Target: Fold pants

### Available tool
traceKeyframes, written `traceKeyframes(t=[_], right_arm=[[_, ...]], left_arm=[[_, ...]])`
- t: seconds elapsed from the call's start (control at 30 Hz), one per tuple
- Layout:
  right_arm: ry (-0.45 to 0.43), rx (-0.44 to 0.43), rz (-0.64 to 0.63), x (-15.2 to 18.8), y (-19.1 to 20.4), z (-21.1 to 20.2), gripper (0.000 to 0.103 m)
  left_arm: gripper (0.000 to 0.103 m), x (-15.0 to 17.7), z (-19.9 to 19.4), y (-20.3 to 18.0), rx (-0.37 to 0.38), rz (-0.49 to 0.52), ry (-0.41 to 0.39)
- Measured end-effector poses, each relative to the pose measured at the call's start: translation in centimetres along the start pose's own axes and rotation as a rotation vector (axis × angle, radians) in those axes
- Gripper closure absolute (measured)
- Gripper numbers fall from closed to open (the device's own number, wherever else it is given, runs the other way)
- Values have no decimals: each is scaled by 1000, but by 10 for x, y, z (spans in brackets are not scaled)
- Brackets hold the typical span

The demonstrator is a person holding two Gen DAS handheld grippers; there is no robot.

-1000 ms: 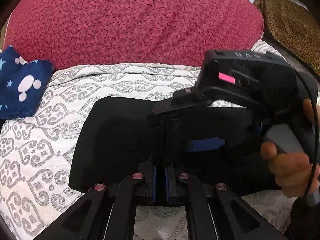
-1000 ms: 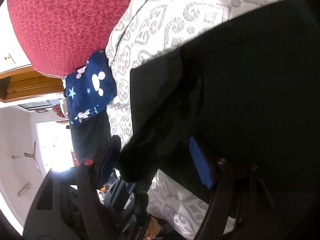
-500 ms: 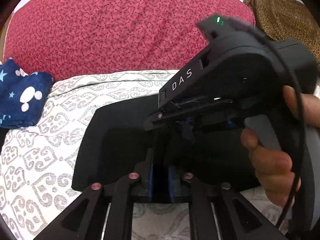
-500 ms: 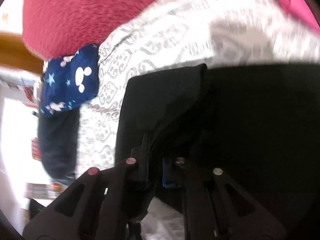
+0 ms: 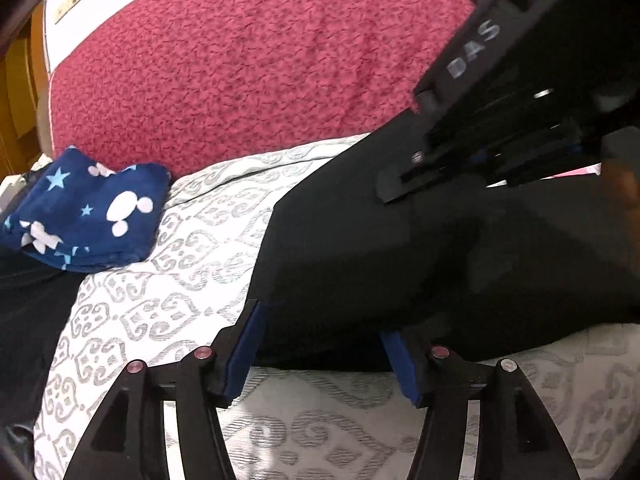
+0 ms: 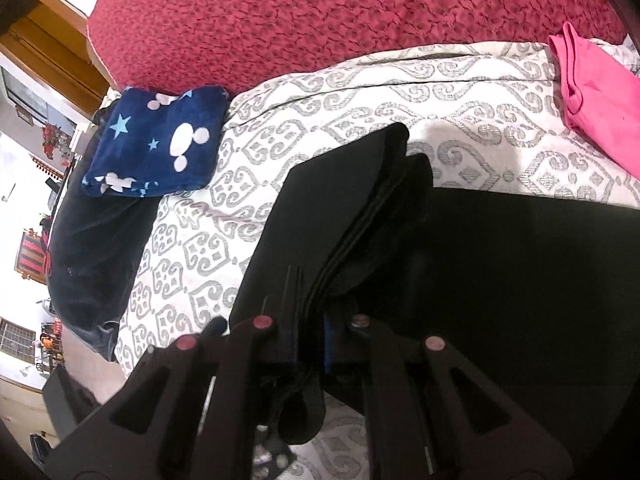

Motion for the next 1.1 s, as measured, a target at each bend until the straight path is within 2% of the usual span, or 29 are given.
traceKeyframes(t=[0.2, 0.37, 0.53, 0.67, 0.77, 0.9, 1.1], right_arm=[[-28, 21, -36, 2, 6, -10, 93], [-40, 8, -23, 1, 5, -20, 93], [-61, 8, -21, -5, -18, -52, 94], [-76, 44, -18, -10, -42, -72, 93], [-97, 60, -8, -13, -56, -87, 94], [-110, 65, 8, -14, -73, -102, 94], [-118, 98, 34, -14, -105, -116, 93]], left_arm=[[41, -3, -4, -11, 36, 25, -23], [39, -5, -4, -14, 23, 46, -25], [37, -3, 2, -10, 13, 44, -17], [37, 5, 13, -8, -15, 36, 45], [37, 9, 13, -9, -24, 29, 54], [37, 13, 15, -4, -70, 24, 72], [36, 17, 16, 0, -72, 18, 91]])
Point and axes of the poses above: each gripper's, at about its wrist camera, not at the fingertips, and z roughly the way its jaws point, y to its left, x to its underside, the point moved 8 cm from there along z, roughly the way its jaws point, and after that the axes turned 11 degrees about z, right-handed, at the moved point
